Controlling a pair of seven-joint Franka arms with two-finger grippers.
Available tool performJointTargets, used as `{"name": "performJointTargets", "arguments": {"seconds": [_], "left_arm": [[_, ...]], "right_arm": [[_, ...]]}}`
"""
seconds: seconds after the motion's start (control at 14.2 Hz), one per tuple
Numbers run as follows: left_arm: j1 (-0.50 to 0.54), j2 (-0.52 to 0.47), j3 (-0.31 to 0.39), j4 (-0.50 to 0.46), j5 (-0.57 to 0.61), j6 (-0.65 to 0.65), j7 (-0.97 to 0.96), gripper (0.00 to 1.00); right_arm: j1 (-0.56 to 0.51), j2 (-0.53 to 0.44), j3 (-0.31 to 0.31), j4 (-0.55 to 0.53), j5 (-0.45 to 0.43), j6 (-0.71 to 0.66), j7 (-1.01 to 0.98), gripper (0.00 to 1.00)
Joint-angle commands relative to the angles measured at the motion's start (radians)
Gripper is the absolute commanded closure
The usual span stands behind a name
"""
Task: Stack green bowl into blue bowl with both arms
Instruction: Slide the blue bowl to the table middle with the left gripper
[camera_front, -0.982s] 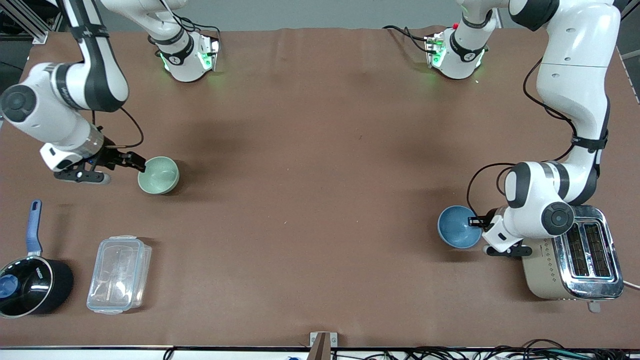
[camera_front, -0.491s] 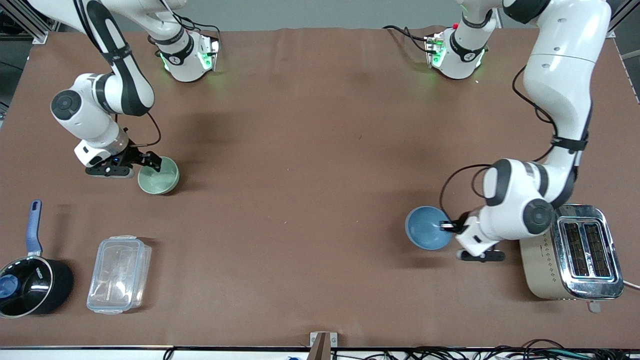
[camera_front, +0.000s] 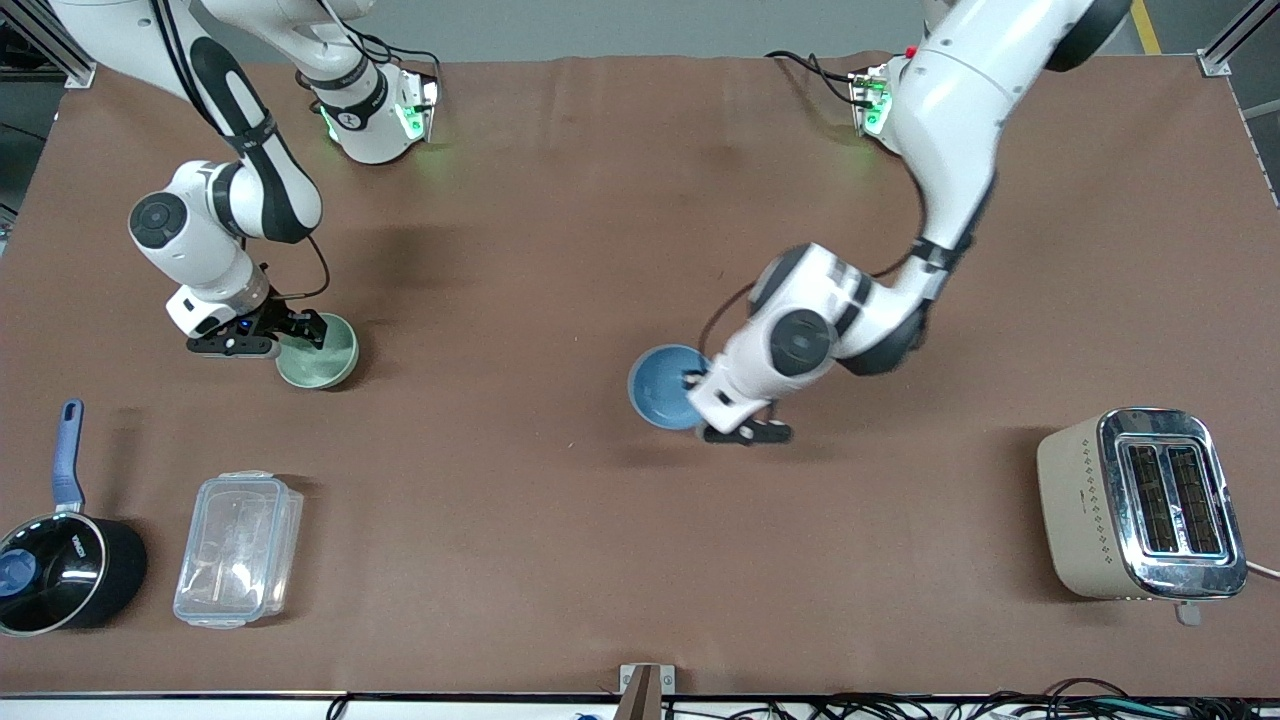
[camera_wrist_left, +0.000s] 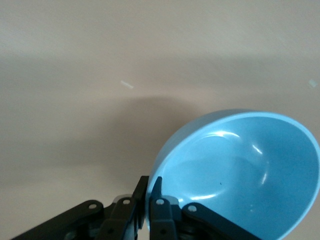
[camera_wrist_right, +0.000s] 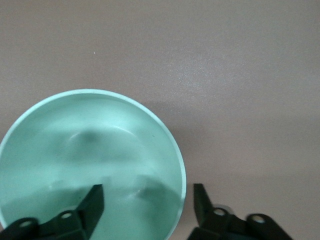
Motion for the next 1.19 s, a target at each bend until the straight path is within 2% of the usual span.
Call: {"name": "performJointTargets", "arguments": {"seconds": [0.0, 0.07, 0.14, 0.21, 0.28, 0.35, 0.42, 0.56, 0.77, 0.84, 0.91, 1.12], "left_arm": [[-0.069, 0.073, 0.014, 0.034, -0.009, 0.069, -0.044, 0.96], [-0.098, 0.096, 0.016, 0.034, -0.009, 0.116, -0.064, 0.94], [-0.122, 0.113, 0.019, 0.034, -0.007, 0.162, -0.096, 0.91], [-0.130, 0.118, 0.020, 0.034, -0.009, 0.181, -0.116, 0.82], [-0.130, 0.116, 0.020, 0.034, -0.007, 0.183, -0.124, 0.59], [-0.126, 0.107, 0.020, 0.034, -0.005, 0.180, -0.124, 0.23], [-0.121, 0.092, 0.023, 0.036, -0.002, 0.172, -0.121, 0.00], [-0.100, 0.023, 0.046, 0.049, -0.004, 0.099, -0.119, 0.00], [-0.033, -0.115, 0.114, 0.169, 0.007, -0.192, -0.110, 0.00], [-0.005, -0.147, 0.122, 0.189, 0.027, -0.261, -0.081, 0.00], [0.036, -0.189, 0.126, 0.192, 0.040, -0.298, -0.028, 0.00], [0.179, -0.316, 0.129, 0.189, 0.102, -0.375, 0.190, 0.00]], "right_arm": [[-0.020, 0.010, 0.002, -0.019, -0.016, 0.034, -0.007, 0.44], [-0.023, 0.020, -0.006, -0.018, -0.016, 0.053, -0.007, 0.51], [-0.023, 0.026, -0.007, -0.019, -0.016, 0.069, -0.007, 0.66], [-0.020, 0.023, -0.007, -0.018, -0.016, 0.060, 0.005, 0.90], [-0.018, 0.020, -0.007, -0.013, -0.016, 0.055, 0.011, 1.00], [-0.017, 0.015, -0.007, -0.004, -0.016, 0.032, 0.004, 1.00], [-0.014, 0.008, -0.007, 0.010, -0.016, 0.002, 0.008, 1.00], [0.000, -0.035, -0.004, 0.042, -0.013, -0.075, 0.026, 1.00], [0.043, -0.106, 0.013, 0.169, -0.005, -0.370, 0.106, 1.00], [0.061, -0.114, 0.039, 0.213, -0.002, -0.440, 0.164, 1.00], [0.074, -0.118, 0.086, 0.253, -0.002, -0.495, 0.253, 1.00], [0.081, -0.092, 0.302, 0.436, -0.001, -0.647, 0.589, 1.00]]}}
